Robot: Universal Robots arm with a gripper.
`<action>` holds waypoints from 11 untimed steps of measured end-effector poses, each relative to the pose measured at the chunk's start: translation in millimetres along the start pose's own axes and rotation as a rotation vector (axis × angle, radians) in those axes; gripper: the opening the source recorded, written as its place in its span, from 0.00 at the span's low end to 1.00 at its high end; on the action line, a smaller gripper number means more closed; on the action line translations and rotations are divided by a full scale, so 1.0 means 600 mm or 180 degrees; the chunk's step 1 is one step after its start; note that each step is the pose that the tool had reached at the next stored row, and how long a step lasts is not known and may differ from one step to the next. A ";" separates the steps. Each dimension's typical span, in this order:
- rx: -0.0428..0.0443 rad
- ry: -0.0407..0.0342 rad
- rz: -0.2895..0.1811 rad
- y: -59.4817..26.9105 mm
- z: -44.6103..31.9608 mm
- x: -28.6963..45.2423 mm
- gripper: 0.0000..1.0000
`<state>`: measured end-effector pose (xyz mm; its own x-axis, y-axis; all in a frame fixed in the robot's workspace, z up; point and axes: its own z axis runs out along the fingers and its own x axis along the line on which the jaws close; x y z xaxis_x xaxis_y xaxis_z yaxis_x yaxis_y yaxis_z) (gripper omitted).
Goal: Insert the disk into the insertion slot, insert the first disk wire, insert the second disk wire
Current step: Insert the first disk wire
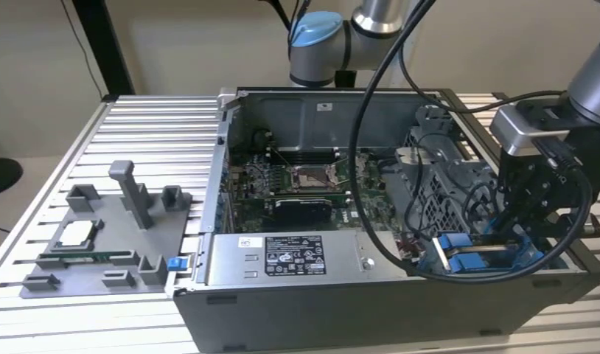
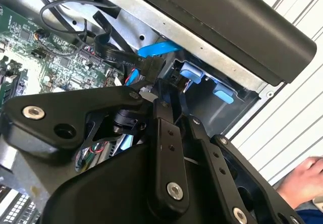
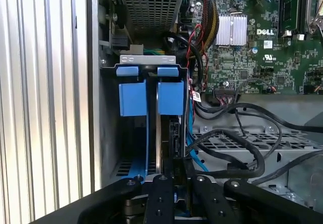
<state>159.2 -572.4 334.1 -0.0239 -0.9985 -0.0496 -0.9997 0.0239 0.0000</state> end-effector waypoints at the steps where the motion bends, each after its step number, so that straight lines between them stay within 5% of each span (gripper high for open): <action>1: 0.0000 0.0000 0.0000 0.000 0.000 0.000 0.00; 11: 0.0000 -0.0002 0.0000 0.000 -0.001 0.000 0.00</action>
<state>159.2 -572.3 334.4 -0.0238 -0.9985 -0.0502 -0.9997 0.0239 0.0001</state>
